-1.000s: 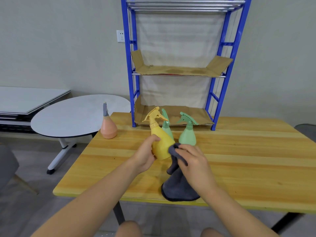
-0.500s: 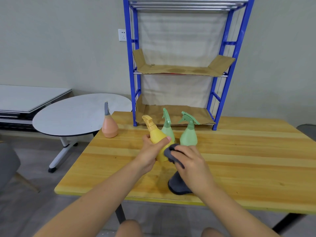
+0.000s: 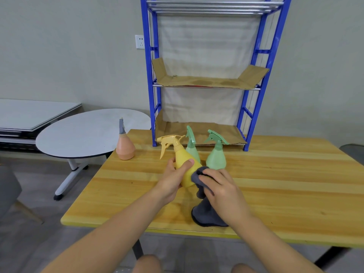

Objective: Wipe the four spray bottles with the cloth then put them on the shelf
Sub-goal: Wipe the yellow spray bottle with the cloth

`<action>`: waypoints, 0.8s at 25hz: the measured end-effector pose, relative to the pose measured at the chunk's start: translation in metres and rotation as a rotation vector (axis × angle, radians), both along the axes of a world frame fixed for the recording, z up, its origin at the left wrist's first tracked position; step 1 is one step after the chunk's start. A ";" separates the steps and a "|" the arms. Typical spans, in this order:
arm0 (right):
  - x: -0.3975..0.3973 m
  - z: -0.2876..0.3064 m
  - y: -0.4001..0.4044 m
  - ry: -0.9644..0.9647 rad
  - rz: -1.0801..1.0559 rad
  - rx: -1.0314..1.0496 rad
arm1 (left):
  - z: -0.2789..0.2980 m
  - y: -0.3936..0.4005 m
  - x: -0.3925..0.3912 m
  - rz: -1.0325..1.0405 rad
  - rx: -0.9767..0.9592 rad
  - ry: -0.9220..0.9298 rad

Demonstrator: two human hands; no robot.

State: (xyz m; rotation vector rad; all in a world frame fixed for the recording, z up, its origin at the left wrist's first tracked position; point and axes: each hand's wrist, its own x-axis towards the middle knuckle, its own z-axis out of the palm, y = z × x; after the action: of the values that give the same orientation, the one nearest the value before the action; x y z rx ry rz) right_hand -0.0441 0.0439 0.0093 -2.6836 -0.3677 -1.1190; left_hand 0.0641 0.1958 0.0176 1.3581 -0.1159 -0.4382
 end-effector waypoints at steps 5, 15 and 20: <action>-0.004 -0.006 0.008 -0.069 0.052 -0.043 | 0.011 0.000 -0.002 0.008 -0.032 0.153; 0.002 -0.011 0.025 -0.090 0.095 0.107 | 0.025 0.004 -0.007 0.092 -0.152 0.291; 0.018 0.002 0.008 -0.110 -0.038 0.296 | 0.013 0.008 -0.008 0.097 -0.114 0.322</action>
State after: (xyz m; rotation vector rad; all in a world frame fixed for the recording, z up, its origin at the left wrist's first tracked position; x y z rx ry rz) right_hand -0.0263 0.0515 0.0114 -2.3878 -0.1543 -1.2283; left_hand 0.0566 0.2041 0.0304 1.1605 0.1871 -0.5537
